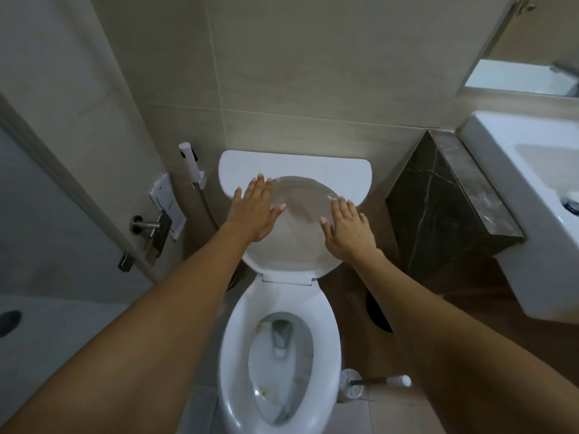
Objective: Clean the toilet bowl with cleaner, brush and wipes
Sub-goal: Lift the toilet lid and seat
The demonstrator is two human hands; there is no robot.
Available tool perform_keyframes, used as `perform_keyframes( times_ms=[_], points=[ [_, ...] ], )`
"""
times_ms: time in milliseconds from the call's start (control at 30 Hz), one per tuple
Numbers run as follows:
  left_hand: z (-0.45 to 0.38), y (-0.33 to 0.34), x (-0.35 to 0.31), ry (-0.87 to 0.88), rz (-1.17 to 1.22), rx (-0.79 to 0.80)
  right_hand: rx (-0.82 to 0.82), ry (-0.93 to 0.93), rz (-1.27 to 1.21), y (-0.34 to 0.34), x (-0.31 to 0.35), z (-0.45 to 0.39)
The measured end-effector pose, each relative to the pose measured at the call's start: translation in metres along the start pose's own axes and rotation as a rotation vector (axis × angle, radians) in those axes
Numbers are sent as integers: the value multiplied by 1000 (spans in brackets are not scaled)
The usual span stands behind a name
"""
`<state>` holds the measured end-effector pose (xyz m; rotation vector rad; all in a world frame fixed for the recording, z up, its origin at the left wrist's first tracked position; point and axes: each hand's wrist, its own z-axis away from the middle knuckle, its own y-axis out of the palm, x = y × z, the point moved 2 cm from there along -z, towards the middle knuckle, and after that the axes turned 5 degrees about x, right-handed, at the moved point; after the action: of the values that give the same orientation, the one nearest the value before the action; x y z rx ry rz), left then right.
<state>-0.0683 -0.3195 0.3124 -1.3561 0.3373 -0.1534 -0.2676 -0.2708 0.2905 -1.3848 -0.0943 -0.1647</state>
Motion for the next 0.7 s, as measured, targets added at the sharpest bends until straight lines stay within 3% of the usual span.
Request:
perform_keyframes(
  times_ms=[267, 700],
  points=[
    [98, 44, -28, -23, -7, 65, 80, -15, -34, 40, -3, 95],
    [219, 245, -8, -46, -25, 341, 277, 15, -69, 226, 4, 199]
  ],
)
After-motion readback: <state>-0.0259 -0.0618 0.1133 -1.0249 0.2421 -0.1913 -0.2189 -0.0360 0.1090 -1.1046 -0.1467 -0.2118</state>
